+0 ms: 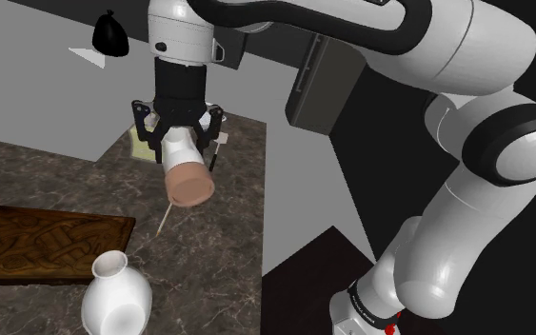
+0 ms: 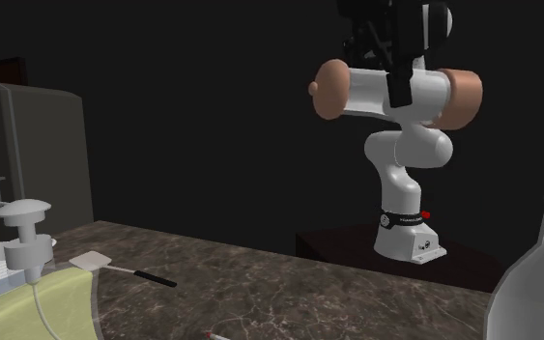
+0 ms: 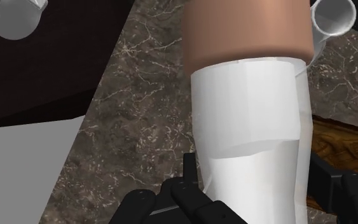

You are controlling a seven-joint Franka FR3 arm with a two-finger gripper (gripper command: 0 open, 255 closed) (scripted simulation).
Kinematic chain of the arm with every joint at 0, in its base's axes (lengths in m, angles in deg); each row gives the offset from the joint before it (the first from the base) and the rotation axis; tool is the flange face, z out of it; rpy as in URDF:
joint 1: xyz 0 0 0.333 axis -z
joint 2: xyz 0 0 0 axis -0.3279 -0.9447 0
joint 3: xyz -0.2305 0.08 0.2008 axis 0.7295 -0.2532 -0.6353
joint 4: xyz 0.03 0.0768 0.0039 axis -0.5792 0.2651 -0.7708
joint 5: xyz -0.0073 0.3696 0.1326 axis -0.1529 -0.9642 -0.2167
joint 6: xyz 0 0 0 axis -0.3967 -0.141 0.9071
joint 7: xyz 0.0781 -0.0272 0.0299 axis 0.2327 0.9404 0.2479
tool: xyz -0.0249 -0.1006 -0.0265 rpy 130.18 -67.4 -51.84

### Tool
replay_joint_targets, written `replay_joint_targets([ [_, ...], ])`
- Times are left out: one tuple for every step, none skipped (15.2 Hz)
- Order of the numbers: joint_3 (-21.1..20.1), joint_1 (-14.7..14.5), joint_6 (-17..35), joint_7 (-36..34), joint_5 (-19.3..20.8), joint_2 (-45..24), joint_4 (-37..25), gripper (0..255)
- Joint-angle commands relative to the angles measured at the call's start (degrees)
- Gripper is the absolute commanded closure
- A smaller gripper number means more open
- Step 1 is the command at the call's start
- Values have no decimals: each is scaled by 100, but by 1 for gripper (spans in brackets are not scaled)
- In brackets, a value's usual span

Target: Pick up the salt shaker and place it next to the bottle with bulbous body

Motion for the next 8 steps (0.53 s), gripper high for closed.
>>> replay_joint_targets([
  [-2, -7, -169, -27, 16, -47, -212, 255],
  [-4, -10, -220, -37, 20, -61, -278, 255],
  [-33, -27, -152, -83, -54, 130, -39, 255],
  [-64, -47, -91, -131, -128, 314, 184, 255],
  [-95, -72, -35, -180, -202, 493, 396, 255],
  [-127, -99, 14, -231, -275, 665, 595, 255],
  [-159, -130, 59, -284, -348, 833, 783, 255],
  [-176, -148, 81, -314, -388, 922, 881, 255],
])
